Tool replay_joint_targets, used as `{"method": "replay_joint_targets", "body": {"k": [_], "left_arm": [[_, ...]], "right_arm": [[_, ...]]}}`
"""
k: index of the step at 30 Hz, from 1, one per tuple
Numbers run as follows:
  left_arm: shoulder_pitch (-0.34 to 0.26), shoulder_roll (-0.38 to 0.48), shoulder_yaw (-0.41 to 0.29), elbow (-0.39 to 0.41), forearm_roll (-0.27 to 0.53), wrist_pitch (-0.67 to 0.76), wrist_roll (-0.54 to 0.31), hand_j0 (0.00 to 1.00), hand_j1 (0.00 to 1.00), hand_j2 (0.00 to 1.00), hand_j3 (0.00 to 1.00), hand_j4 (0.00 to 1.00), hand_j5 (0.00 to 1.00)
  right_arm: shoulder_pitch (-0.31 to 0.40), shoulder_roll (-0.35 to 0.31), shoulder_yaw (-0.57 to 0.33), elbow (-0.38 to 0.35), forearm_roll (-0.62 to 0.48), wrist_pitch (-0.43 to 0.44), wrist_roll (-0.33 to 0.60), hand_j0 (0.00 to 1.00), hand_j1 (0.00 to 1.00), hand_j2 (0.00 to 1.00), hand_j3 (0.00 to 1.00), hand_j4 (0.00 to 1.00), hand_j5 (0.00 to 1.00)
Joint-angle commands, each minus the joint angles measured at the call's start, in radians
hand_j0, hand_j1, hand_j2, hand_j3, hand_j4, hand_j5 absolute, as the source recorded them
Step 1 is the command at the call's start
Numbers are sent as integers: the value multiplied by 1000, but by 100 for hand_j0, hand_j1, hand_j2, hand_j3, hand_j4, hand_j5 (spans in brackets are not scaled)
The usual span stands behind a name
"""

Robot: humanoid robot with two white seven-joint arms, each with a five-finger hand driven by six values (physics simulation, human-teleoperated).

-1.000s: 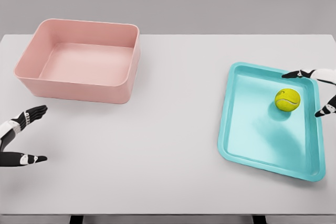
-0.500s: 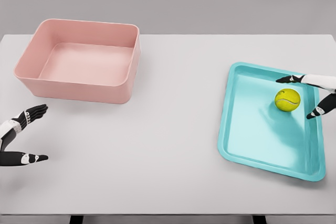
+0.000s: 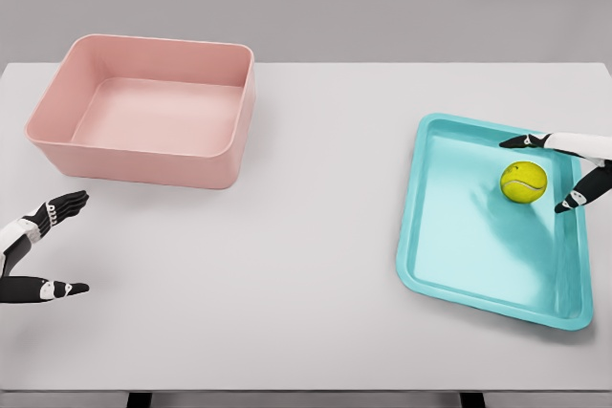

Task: Put the tennis from the blue tray into the pink basket with both arms

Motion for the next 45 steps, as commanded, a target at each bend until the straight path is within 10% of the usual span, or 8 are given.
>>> {"method": "replay_joint_targets", "body": {"k": [1,17,36,45], "left_arm": [[0,1,1,-1,4,0,0,100,100,100,100,100,100],[-2,-11,1,-4,4,0,0,100,100,100,100,100,100],[-3,-11,1,-5,4,0,0,100,100,100,100,100,100],[-3,-13,1,-5,4,0,0,100,100,100,100,100,100]], "right_arm": [[0,4,0,1,-4,2,0,100,100,100,100,100,100],[0,26,17,1,24,6,0,93,93,93,93,93,93],[-2,32,18,1,28,0,0,41,41,41,41,41,41],[-43,33,-81,-143,24,-18,0,41,41,41,41,41,41]]}}
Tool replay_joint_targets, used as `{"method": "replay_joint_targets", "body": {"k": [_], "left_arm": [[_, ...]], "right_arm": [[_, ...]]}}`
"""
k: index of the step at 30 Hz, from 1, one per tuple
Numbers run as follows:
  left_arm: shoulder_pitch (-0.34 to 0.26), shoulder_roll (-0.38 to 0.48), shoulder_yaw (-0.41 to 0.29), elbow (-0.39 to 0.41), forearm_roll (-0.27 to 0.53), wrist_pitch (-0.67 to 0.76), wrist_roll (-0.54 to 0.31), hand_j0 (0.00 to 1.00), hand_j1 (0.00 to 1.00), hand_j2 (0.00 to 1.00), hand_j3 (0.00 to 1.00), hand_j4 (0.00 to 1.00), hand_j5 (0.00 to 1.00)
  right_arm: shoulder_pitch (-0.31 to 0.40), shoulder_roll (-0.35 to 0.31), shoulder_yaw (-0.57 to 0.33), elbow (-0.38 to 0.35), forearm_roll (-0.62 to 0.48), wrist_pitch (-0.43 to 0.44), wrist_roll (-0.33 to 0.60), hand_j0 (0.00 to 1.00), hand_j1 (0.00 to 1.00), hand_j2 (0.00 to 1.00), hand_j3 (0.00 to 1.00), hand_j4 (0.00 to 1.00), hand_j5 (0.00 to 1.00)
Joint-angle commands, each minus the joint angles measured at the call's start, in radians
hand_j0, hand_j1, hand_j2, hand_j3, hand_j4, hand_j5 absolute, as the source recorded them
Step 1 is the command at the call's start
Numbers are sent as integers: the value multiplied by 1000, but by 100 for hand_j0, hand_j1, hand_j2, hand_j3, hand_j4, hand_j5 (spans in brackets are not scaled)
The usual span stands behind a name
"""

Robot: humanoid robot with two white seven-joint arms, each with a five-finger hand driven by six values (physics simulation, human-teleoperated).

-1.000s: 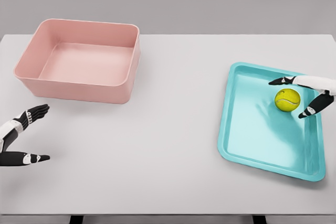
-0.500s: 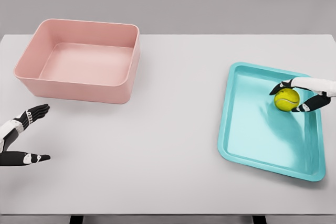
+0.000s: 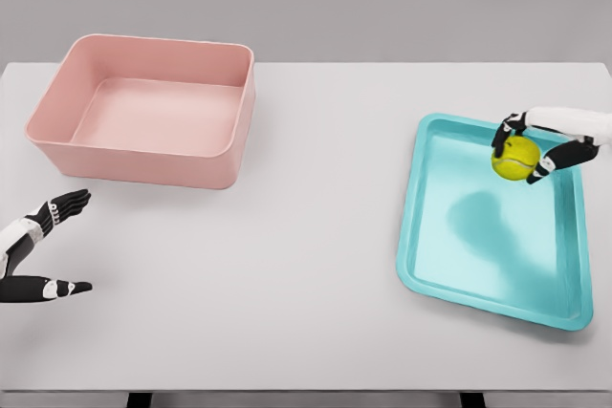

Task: Put the tennis from the blue tray into the pink basket with both arms

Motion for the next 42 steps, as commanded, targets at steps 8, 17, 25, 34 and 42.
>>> {"method": "replay_joint_targets", "body": {"k": [8,17,25,34,42], "left_arm": [[2,1,0,-2,4,0,0,100,100,100,100,100,100],[2,-2,0,-2,4,0,0,100,100,100,100,100,100],[2,-2,0,-2,4,0,0,100,100,100,100,100,100],[2,-2,0,-2,4,0,0,100,100,100,100,100,100],[3,-3,-13,-14,-31,0,-1,100,100,100,100,100,100]], "right_arm": [[3,65,-27,-337,-7,3,0,39,39,39,39,39,39],[9,334,82,-459,33,26,0,39,39,39,39,39,39],[6,590,104,-198,211,92,0,41,41,41,41,41,41],[14,575,104,-207,257,46,0,100,100,100,100,100,100],[17,420,-155,-341,245,39,0,100,100,100,100,100,100]]}}
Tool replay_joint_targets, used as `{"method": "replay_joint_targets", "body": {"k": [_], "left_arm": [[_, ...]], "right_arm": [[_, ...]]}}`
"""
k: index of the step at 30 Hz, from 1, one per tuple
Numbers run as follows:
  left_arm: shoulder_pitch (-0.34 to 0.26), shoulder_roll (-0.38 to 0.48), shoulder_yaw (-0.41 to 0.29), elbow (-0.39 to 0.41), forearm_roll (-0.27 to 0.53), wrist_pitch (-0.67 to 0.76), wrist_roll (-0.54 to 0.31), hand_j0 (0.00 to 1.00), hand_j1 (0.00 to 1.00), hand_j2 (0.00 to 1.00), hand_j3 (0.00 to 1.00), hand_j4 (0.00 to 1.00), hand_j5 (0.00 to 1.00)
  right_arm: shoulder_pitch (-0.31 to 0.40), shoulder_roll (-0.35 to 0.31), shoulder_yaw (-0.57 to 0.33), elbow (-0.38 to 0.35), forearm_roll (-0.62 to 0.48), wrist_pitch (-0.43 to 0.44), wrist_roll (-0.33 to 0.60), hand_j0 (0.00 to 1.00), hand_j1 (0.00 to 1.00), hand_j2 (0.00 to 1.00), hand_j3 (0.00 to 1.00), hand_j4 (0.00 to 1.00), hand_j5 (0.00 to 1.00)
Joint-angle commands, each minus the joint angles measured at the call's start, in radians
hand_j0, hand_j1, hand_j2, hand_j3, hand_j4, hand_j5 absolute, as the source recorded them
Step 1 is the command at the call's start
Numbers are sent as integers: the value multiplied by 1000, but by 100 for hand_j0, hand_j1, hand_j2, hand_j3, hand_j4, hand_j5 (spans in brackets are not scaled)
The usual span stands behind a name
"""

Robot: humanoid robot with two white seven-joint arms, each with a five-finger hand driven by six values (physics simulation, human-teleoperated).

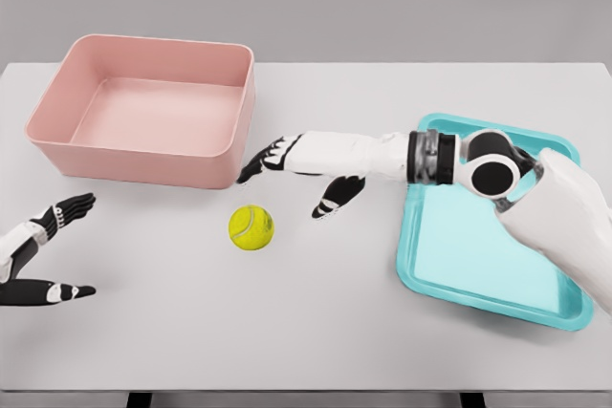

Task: Put the tennis from the blue tray into the pink basket with both arms

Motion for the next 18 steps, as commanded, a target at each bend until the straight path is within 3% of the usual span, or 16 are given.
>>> {"method": "replay_joint_targets", "body": {"k": [1,4,8,12,18], "left_arm": [[-2,1,-7,-6,-12,0,0,100,100,100,100,100,100],[-9,-11,-8,-6,-27,0,1,100,100,100,100,100,100],[-11,-33,-11,-47,-64,0,1,100,100,100,100,100,100],[-58,-83,-10,-92,-113,0,1,100,100,100,100,100,100],[-72,-128,-11,-119,-151,0,0,100,100,100,100,100,100]], "right_arm": [[3,-89,-204,-38,-24,-1,-1,100,100,100,100,100,100],[47,-180,-361,-49,-89,-10,-1,100,100,100,100,100,100],[118,-341,-418,-49,-201,-41,-1,100,100,100,100,100,100],[160,-382,-425,-50,-204,-39,-1,100,100,100,100,100,100],[160,-462,-427,-106,-207,-33,-1,100,100,100,100,100,100]]}}
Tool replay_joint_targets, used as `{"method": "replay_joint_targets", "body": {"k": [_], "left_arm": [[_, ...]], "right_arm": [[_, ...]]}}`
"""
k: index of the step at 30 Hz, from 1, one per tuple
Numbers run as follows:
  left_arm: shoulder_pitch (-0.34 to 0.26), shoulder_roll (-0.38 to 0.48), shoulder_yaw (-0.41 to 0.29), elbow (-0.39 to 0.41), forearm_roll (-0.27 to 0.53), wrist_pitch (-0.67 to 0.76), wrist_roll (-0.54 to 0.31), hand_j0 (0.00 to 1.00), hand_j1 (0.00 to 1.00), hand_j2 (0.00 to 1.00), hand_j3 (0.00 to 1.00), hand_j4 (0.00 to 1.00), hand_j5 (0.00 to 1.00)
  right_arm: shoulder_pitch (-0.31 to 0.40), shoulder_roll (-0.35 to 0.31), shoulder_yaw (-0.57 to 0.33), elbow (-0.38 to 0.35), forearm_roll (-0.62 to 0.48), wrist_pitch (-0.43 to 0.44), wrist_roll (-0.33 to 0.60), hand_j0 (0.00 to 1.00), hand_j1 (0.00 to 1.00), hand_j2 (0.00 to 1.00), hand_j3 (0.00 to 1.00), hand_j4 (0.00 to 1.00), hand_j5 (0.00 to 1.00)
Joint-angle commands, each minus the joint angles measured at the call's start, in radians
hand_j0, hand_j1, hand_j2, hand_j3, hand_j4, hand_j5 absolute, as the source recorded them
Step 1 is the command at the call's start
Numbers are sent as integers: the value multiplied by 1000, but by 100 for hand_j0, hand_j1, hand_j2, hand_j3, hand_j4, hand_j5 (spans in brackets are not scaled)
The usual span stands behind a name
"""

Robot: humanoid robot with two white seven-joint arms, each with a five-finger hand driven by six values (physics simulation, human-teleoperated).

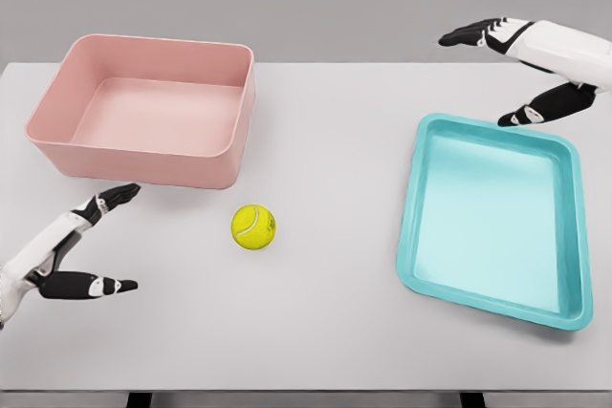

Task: Put the tennis from the blue tray into the pink basket with both arms

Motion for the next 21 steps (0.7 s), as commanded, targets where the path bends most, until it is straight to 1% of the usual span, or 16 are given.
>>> {"method": "replay_joint_targets", "body": {"k": [1,3,6,8,11,12,16,18,21], "left_arm": [[-5,-46,0,-11,-32,0,0,100,100,100,100,100,100],[-11,-58,-2,-16,-37,0,1,100,100,100,100,100,100],[-20,-84,-23,-19,-40,0,1,100,100,100,100,100,100],[-34,-86,-66,-18,-43,0,1,100,100,100,100,100,100],[-40,-115,-83,-18,-85,0,0,100,100,100,100,100,100],[-41,-118,-100,-18,-106,0,-2,100,100,100,100,100,100],[-64,-138,-106,-19,-108,0,-2,100,100,100,100,100,100],[-77,-157,-106,-19,-108,0,-2,100,100,100,100,100,100],[-114,-183,-129,-22,-108,0,-2,100,100,100,100,100,100]], "right_arm": [[0,-42,-2,-22,-20,6,0,100,100,100,100,100,100],[11,-52,0,-23,-20,4,0,100,100,100,100,100,100],[20,-72,0,-23,-20,-1,0,100,100,100,100,100,100],[25,-68,7,-25,-22,-1,0,100,100,100,100,100,100],[37,-63,7,-38,-22,3,0,100,100,100,100,100,100],[37,-68,6,-40,-22,4,0,100,100,100,100,100,100],[38,-63,1,-49,-22,4,0,100,100,100,100,100,100],[37,-56,-2,-61,-20,35,0,100,100,100,100,100,100],[40,-54,-2,-74,-19,41,0,100,100,100,100,100,100]]}}
